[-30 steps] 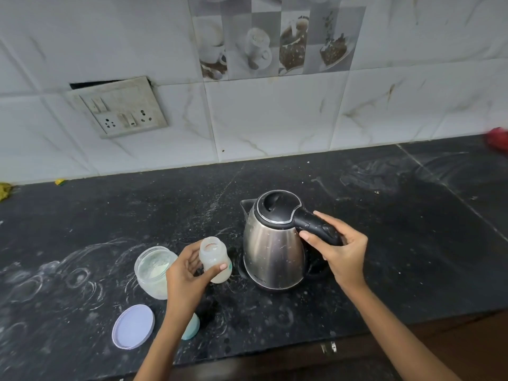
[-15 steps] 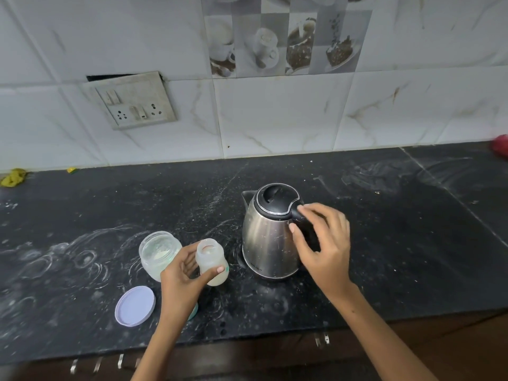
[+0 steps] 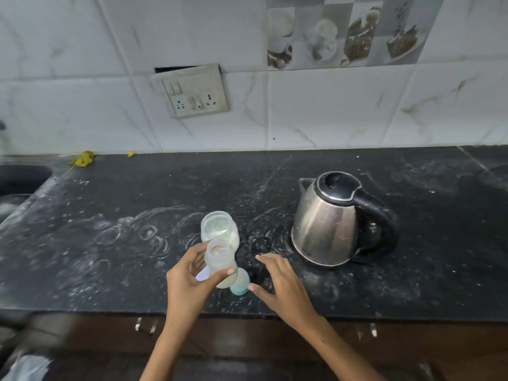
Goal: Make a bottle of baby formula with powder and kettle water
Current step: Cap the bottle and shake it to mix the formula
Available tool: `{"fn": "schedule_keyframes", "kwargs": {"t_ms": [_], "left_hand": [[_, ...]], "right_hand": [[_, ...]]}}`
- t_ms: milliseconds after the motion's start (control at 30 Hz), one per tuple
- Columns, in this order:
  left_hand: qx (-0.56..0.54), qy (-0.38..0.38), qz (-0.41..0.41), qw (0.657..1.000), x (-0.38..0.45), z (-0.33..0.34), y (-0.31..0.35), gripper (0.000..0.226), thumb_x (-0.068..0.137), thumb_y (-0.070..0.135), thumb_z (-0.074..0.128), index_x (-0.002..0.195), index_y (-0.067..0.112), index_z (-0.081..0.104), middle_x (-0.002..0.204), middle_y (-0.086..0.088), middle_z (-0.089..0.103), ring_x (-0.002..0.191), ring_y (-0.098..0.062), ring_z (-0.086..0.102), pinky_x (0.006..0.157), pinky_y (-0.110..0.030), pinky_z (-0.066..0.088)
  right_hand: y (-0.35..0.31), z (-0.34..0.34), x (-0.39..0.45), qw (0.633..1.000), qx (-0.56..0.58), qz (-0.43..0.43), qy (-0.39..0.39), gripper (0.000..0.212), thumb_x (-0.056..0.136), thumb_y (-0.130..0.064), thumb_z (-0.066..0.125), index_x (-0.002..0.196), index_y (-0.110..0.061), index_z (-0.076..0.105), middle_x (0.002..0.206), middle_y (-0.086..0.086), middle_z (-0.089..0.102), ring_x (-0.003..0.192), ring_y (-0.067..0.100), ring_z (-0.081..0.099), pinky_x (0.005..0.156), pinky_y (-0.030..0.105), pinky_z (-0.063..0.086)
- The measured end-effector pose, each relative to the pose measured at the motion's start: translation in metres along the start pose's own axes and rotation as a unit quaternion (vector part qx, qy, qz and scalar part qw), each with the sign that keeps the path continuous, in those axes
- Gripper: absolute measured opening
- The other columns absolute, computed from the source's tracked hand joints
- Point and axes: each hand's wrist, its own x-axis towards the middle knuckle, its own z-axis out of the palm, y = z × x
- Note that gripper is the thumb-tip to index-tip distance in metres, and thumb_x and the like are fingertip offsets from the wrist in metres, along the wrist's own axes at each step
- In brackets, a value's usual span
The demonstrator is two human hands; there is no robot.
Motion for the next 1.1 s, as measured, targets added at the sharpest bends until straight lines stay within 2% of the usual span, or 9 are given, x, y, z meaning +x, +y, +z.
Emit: {"fn": "schedule_keyframes", "kwargs": {"t_ms": [200,367,467,567,667,800,900,1000,1100], "left_hand": [[0.003,-0.006,-0.008,1.0,-0.005,-0.031,-0.022,0.065,0.051,0.019,0.094,0.109,0.021,0.066,0.104,0.014,0.072,0.099,-0.004,0.066,0.09,-0.02,0.05],[-0.008,-0.026,-0.014,1.0,-0.008,-0.029,-0.042,0.06,0.054,0.011,0.09,0.109,0.017,0.066,0.102,0.01,0.073,0.099,-0.006,0.067,0.089,-0.018,0.05],[-0.018,-0.049,-0.012,0.999,-0.006,-0.015,-0.051,0.059,0.055,0.007,0.09,0.109,0.012,0.066,0.102,0.004,0.072,0.097,-0.004,0.067,0.086,-0.016,0.05],[-0.033,-0.079,-0.029,0.996,0.0,0.006,-0.059,0.059,0.054,0.008,0.09,0.107,0.015,0.065,0.104,0.002,0.072,0.098,-0.007,0.067,0.09,-0.028,0.053],[-0.049,-0.097,-0.029,0.994,0.002,0.031,-0.063,0.058,0.054,0.01,0.091,0.104,0.023,0.064,0.105,0.003,0.071,0.099,-0.009,0.067,0.09,-0.029,0.053],[-0.076,-0.11,-0.018,0.991,0.002,0.057,-0.065,0.058,0.054,0.024,0.091,0.106,0.024,0.064,0.103,0.003,0.072,0.099,-0.012,0.068,0.087,-0.027,0.053],[-0.08,-0.119,-0.009,0.99,0.004,0.066,-0.07,0.057,0.057,0.016,0.091,0.107,0.017,0.064,0.103,0.003,0.072,0.098,-0.011,0.068,0.086,-0.025,0.053],[-0.084,-0.14,-0.014,0.986,0.006,0.067,-0.075,0.06,0.056,0.013,0.091,0.109,0.012,0.062,0.104,0.001,0.071,0.099,-0.01,0.067,0.085,-0.021,0.051],[-0.069,-0.168,-0.014,0.983,0.008,0.067,-0.079,0.056,0.057,0.024,0.088,0.105,0.017,0.061,0.101,0.003,0.071,0.098,-0.011,0.067,0.081,-0.019,0.051]], "right_hand": [[-0.03,0.042,0.008,0.998,0.018,0.034,-0.046,0.078,0.079,-0.039,0.074,0.145,-0.018,0.037,0.147,0.0,0.042,0.135,0.016,0.039,0.108,0.029,0.036],[-0.025,0.045,0.01,0.998,0.007,0.034,-0.056,0.056,0.082,-0.017,0.072,0.135,-0.018,0.052,0.135,0.003,0.054,0.12,0.024,0.057,0.1,0.038,0.047],[-0.01,0.025,0.013,0.99,0.081,0.116,0.018,0.049,0.082,-0.01,0.072,0.128,-0.019,0.057,0.127,0.003,0.059,0.114,0.023,0.06,0.099,0.039,0.048],[-0.012,-0.013,0.021,0.94,0.274,0.185,0.089,0.045,0.085,-0.012,0.073,0.125,-0.022,0.054,0.119,-0.002,0.061,0.108,0.017,0.063,0.086,0.021,0.053],[-0.023,-0.042,0.027,0.923,0.336,0.171,0.077,0.051,0.084,-0.01,0.074,0.129,-0.018,0.051,0.118,-0.001,0.063,0.104,0.005,0.062,0.079,0.01,0.05],[-0.03,-0.043,0.028,0.957,0.252,0.142,0.014,0.05,0.083,-0.013,0.075,0.128,-0.018,0.053,0.116,0.002,0.063,0.105,0.012,0.065,0.087,0.027,0.057],[-0.029,-0.039,0.029,0.98,0.161,0.117,-0.024,0.052,0.084,-0.021,0.074,0.131,-0.023,0.052,0.124,-0.001,0.061,0.109,0.015,0.063,0.094,0.037,0.054],[-0.032,-0.04,0.032,0.992,0.073,0.077,-0.067,0.055,0.087,-0.021,0.07,0.137,-0.025,0.048,0.135,-0.002,0.055,0.121,0.014,0.054,0.104,0.028,0.042],[-0.036,-0.045,0.036,0.992,0.009,0.054,-0.111,0.054,0.088,-0.016,0.067,0.137,-0.028,0.048,0.136,-0.003,0.051,0.119,0.013,0.052,0.101,0.026,0.04]]}}
